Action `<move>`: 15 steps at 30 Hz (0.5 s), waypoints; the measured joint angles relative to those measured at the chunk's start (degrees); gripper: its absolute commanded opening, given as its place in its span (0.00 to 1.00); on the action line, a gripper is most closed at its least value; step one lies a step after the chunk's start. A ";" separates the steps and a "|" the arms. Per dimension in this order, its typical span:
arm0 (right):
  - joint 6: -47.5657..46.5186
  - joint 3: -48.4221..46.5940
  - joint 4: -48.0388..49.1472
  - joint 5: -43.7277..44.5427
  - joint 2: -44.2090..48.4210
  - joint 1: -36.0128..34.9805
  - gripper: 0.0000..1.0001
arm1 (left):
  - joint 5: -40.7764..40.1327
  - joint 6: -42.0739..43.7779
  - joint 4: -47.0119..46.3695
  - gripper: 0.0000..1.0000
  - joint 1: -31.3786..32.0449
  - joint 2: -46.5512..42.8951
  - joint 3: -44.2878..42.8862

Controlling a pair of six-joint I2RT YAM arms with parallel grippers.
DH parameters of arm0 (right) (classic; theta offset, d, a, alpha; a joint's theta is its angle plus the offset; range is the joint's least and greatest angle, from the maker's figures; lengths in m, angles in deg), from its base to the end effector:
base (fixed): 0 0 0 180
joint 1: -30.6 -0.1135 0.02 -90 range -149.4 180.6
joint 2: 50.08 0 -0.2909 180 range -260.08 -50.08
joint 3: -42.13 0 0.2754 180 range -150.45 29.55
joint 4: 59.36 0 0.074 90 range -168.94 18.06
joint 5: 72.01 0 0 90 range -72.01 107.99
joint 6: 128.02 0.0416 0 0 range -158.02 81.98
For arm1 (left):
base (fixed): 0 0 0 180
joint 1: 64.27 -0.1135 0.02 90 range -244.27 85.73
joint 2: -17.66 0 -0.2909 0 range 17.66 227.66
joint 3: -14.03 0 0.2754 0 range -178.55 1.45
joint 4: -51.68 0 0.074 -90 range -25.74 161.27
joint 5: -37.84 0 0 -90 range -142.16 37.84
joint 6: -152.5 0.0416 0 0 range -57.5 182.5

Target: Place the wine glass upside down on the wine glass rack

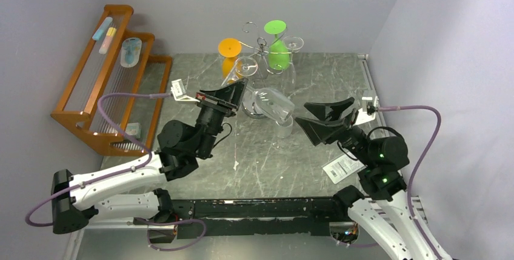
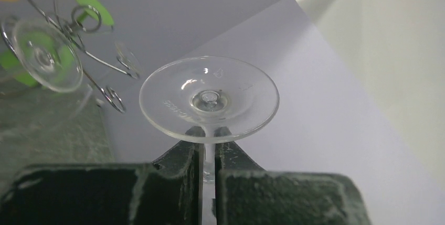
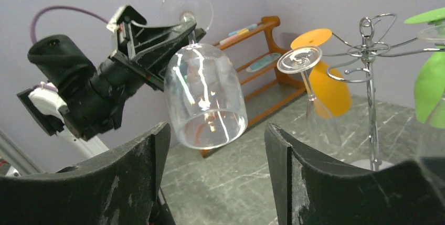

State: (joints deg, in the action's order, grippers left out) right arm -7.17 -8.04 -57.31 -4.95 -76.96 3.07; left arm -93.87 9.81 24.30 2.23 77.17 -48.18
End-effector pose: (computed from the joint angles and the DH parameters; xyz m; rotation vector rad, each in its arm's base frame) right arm 0.0945 0.0675 0.4020 -0.3442 1.1912 1.1190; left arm 0.1204 -0.2076 0.4298 -0.5887 1.1779 -1.4319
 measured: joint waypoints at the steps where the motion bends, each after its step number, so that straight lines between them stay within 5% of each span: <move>1: -0.81 -1.22 -2.93 -0.04 0.52 0.02 0.72 | 0.24 3.02 1.20 0.05 0.00 -0.90 -0.39; 8: -6.73 -8.66 -19.80 -0.72 1.64 0.02 0.73 | 7.50 20.39 8.02 0.05 -0.07 -5.44 -2.89; 15: -11.91 -14.25 -23.61 -8.87 -6.08 -0.04 0.71 | 23.06 32.48 12.17 0.05 -0.07 -6.82 -2.89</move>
State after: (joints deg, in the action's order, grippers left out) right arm -19.09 -22.29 -80.91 -13.82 -83.03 3.03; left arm -70.81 42.29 36.47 2.17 70.35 -51.06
